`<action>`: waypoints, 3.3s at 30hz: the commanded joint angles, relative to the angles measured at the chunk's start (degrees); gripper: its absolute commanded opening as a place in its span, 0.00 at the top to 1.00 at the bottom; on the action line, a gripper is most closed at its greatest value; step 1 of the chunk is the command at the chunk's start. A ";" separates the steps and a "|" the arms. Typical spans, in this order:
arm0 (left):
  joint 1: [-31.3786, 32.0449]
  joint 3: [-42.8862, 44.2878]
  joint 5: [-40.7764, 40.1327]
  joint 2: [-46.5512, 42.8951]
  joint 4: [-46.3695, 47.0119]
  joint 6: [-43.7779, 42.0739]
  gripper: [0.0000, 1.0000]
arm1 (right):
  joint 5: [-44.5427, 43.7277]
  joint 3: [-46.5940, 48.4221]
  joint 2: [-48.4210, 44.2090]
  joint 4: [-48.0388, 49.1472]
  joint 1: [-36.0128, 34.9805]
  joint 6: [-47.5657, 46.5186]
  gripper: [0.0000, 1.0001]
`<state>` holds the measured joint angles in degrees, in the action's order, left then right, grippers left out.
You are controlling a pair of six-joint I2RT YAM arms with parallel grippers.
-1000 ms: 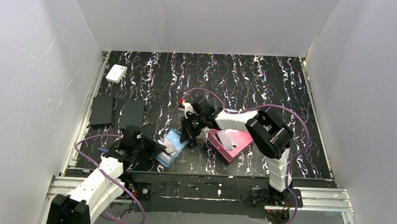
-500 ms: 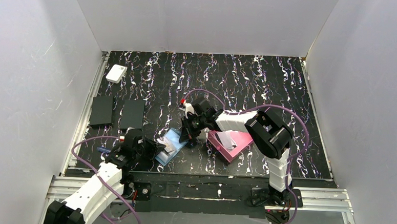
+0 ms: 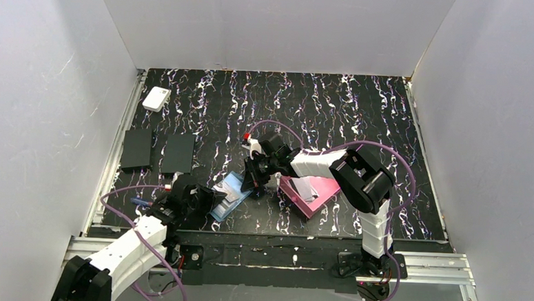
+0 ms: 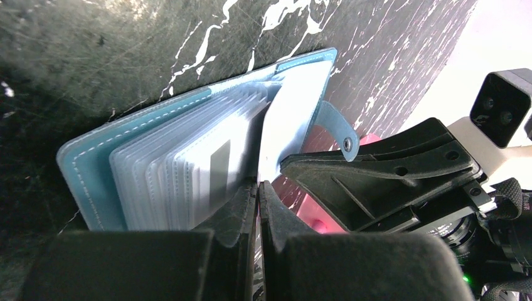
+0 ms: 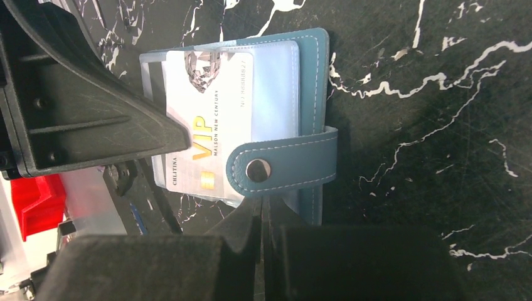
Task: Put the credit cards into the card holder
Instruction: Insert the credit card into the card holder.
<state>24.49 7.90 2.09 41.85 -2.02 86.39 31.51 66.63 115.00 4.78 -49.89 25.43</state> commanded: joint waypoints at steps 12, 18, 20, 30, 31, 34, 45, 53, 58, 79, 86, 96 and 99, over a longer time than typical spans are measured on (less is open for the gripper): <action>0.30 0.39 -0.84 6.99 1.48 -4.96 1.00 | -0.72 -0.17 -2.15 -1.75 -0.38 -1.61 0.99; 0.32 6.96 0.95 10.18 -7.47 -11.37 0.83 | -3.18 5.46 -4.15 -10.94 -0.30 -5.99 0.95; 0.30 7.87 1.08 10.10 -9.82 -11.67 0.78 | -3.69 7.07 -5.22 -13.60 -0.30 -7.83 0.88; 0.36 10.64 2.34 10.91 -18.01 -11.91 0.61 | -4.80 8.57 -6.91 -16.73 -0.27 -9.58 0.72; 0.30 11.09 2.42 10.66 -19.12 -12.13 0.58 | -4.71 8.28 -7.02 -16.40 -0.29 -9.42 0.72; 0.29 12.61 1.00 10.15 -21.95 -13.35 0.53 | -4.38 7.61 -7.39 -15.24 -0.29 -8.86 0.72; 0.67 22.40 0.48 27.83 -17.75 -18.29 0.72 | -4.00 4.30 -8.17 -11.75 -0.21 -5.75 0.79; 1.79 21.50 -0.92 21.40 -22.08 -21.31 0.55 | -2.20 2.43 -8.71 -9.40 -0.21 -3.45 0.81; 1.81 21.61 1.08 29.26 -17.27 -22.15 0.72 | -0.19 -3.54 -10.40 -0.30 -0.65 4.69 0.72; 1.81 25.50 -0.12 13.35 -31.71 -27.62 0.56 | 0.38 -5.27 -11.13 2.15 -2.36 7.68 0.67; 1.70 23.12 -0.46 17.46 -25.59 -28.78 0.88 | 2.12 -5.98 -9.93 5.80 -3.01 10.37 0.71; 1.71 19.64 -2.61 17.91 -24.07 -28.48 0.98 | 1.06 -5.98 -9.24 6.81 -3.44 11.65 0.67; 1.74 19.48 -3.52 18.12 -24.66 -28.45 0.99 | 0.61 -6.19 -9.05 7.12 -3.46 12.12 0.65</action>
<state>26.22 27.88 1.54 60.38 -25.78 58.30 32.29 60.95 106.45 9.13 -53.06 36.51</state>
